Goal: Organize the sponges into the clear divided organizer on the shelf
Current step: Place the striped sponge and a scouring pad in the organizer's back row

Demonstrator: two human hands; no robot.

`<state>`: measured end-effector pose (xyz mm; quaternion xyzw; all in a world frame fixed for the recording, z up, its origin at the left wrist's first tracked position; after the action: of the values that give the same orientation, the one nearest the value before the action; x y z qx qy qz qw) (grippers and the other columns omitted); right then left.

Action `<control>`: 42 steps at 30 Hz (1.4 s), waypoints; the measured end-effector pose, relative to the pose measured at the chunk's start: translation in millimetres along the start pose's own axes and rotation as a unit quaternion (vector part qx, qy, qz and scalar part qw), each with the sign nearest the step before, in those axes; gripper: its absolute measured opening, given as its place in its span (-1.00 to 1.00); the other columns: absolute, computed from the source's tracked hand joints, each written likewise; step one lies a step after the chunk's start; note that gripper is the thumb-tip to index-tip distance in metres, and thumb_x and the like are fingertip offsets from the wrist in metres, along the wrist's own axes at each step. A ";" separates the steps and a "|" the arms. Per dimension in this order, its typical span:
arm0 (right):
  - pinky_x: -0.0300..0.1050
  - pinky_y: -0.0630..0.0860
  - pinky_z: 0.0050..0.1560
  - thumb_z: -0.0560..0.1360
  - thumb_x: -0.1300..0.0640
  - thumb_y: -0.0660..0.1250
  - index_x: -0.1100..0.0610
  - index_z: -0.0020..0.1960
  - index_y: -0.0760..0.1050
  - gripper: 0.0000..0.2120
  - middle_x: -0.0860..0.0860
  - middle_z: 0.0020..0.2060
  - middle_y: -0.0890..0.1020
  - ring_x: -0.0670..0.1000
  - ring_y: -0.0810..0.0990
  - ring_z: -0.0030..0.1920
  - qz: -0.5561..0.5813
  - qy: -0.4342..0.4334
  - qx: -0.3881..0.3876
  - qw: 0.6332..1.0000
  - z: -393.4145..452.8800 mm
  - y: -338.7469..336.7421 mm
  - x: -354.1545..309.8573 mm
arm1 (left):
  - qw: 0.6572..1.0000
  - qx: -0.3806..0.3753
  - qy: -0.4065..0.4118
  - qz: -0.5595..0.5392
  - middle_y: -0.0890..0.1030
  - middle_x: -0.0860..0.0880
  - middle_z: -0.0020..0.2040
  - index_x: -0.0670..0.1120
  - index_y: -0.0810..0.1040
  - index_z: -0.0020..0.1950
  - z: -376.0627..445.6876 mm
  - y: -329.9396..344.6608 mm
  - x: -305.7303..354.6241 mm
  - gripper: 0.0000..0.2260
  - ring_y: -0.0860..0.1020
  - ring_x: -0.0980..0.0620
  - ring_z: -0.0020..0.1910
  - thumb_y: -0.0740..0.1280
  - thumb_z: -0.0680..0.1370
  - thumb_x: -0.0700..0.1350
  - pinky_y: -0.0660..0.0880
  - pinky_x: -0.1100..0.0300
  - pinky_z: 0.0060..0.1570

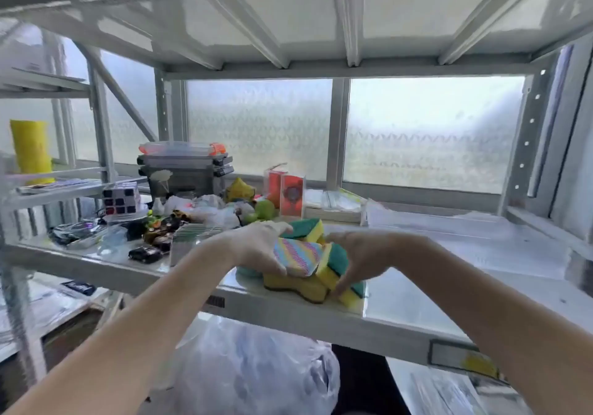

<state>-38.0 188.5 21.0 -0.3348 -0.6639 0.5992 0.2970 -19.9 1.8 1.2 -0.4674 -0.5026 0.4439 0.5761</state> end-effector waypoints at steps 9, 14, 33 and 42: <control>-0.11 0.41 0.00 0.40 -0.13 0.40 0.13 0.44 0.17 -0.25 0.11 0.19 0.51 0.11 0.49 0.17 -0.094 -0.002 0.033 0.995 22.0 28.4 -3.9 | 0.999 0.006 0.032 -0.029 0.25 0.04 0.48 0.13 0.12 0.48 18.6 27.8 -14.9 -0.30 0.23 0.06 0.42 0.35 0.40 0.08 0.19 0.13 0.41; -0.06 0.51 -0.03 0.40 0.05 0.36 0.15 0.27 0.33 -0.52 0.11 0.08 0.55 0.13 0.54 0.07 -0.028 0.013 0.083 0.996 26.6 26.6 -2.8 | 0.999 0.020 0.031 -0.011 0.26 0.01 0.47 0.16 0.15 0.46 22.6 27.6 -18.3 -0.37 0.14 0.01 0.43 0.30 0.43 0.07 0.15 0.08 0.42; -0.03 0.44 -0.15 0.43 0.23 0.26 0.12 0.17 0.36 -0.69 0.14 -0.04 0.59 0.16 0.47 -0.15 0.124 0.006 0.460 0.879 -36.6 -40.1 47.3 | 0.916 0.368 0.098 -0.125 0.51 0.11 -0.03 0.10 0.33 0.40 6.3 -26.9 19.2 -0.61 0.48 0.14 -0.20 0.20 0.57 -0.13 0.35 0.30 -0.22; -0.14 0.35 -0.14 0.39 0.28 0.37 0.13 0.17 0.48 -0.64 0.10 0.05 0.66 0.18 0.59 -0.06 0.068 0.107 0.510 0.851 -87.2 -35.0 185.6 | 0.892 0.402 0.184 -0.091 0.60 0.06 0.17 0.16 0.44 0.26 68.6 -18.9 118.4 -0.61 0.54 -0.05 0.11 0.19 0.50 -0.18 0.51 -0.02 0.01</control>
<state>-83.1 387.1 63.8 -0.2428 -0.2047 0.8327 0.4536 -75.4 121.1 43.2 -0.2216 -0.2065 0.4600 0.8346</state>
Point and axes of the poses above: each hand's wrist, its own z-axis towards the middle knuckle, its own y-axis out of the palm, x = y × z, the point moved 2 cm from there along z, towards the middle knuckle
